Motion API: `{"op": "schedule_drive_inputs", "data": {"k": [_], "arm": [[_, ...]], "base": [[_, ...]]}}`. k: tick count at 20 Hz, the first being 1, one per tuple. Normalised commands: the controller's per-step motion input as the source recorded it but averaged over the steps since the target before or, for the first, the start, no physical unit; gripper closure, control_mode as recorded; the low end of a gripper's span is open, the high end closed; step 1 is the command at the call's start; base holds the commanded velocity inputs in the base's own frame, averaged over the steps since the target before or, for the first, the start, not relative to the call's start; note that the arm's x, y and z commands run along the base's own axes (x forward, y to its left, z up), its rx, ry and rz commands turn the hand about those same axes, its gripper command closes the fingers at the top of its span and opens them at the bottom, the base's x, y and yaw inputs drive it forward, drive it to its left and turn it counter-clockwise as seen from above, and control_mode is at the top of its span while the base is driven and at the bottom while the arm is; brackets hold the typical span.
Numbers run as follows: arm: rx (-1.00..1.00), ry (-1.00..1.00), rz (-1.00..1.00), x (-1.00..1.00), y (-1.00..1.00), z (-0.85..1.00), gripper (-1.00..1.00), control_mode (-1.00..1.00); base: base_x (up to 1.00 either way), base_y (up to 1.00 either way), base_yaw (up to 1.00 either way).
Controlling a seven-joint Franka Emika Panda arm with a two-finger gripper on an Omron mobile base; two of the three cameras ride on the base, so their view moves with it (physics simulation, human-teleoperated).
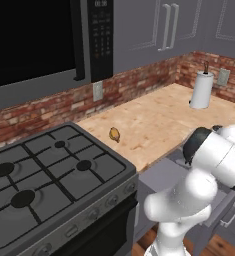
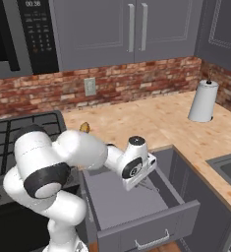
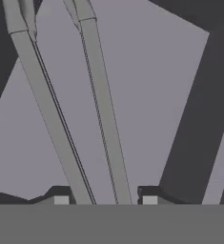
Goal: Pick the tongs from the drawer and place it on the counter.
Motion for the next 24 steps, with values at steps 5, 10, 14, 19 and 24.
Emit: {"op": "schedule_drive_inputs", "data": {"k": [5, 10, 14, 19, 24], "arm": [[0.2, 0.0, 0.03, 0.0, 0.0, 1.0, 1.0, -1.0], [0.19, 0.0, 0.0, 0.02, 0.08, 1.0, 1.0, -1.0], [0.07, 0.03, 0.0, 0.54, 0.4, 0.8, 1.0, -1.0], [-0.02, 0.01, -0.09, 0.98, 0.83, 0.28, 1.0, -1.0], [-0.04, 0.0, -0.2, 0.99, 0.89, 0.01, 1.0, -1.0]], "base": [[0.0, 0.0, 0.0], [0.0, 0.0, 0.0], [0.0, 0.0, 0.0], [0.0, 0.0, 0.0], [0.0, 0.0, 0.0]]}}
